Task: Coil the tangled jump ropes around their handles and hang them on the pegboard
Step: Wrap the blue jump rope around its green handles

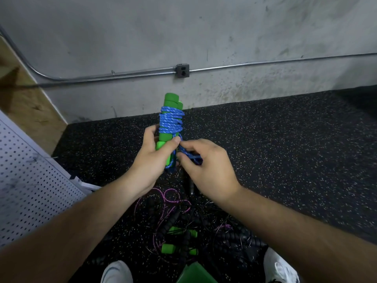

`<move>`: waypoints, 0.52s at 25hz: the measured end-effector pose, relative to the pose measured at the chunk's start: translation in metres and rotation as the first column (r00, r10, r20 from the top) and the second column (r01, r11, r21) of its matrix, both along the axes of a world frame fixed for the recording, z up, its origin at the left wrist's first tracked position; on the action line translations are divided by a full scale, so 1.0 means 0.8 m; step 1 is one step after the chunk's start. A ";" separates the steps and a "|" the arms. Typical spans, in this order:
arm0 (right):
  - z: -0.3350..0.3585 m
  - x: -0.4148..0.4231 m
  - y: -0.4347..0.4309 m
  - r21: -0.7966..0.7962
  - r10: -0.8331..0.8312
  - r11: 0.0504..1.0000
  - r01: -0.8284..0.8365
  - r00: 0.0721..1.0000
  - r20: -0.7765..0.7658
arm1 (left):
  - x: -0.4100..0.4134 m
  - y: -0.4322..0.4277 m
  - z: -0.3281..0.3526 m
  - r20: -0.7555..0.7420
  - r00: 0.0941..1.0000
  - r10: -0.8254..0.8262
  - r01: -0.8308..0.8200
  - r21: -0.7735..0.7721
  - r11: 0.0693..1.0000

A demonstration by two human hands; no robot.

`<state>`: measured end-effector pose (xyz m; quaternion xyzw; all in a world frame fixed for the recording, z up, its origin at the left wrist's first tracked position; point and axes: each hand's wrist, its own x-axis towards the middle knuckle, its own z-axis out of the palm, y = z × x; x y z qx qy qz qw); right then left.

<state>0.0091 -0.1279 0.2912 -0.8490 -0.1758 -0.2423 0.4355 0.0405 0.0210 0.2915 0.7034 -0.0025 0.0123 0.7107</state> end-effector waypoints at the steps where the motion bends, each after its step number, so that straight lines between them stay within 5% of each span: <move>1: 0.002 0.001 0.000 0.045 0.027 0.999 -0.029 0.999 0.040 | 0.000 0.002 0.005 -0.041 0.999 -0.007 0.004 -0.080 0.997; 7: 0.025 0.007 -0.008 0.107 0.142 0.981 -0.163 0.973 0.180 | -0.010 0.001 0.016 -0.096 0.988 -0.119 0.102 -0.173 0.980; 13: 0.045 0.019 -0.033 -0.155 0.175 0.976 -0.155 0.976 0.128 | -0.007 -0.001 0.018 0.004 0.983 -0.183 0.181 -0.164 0.970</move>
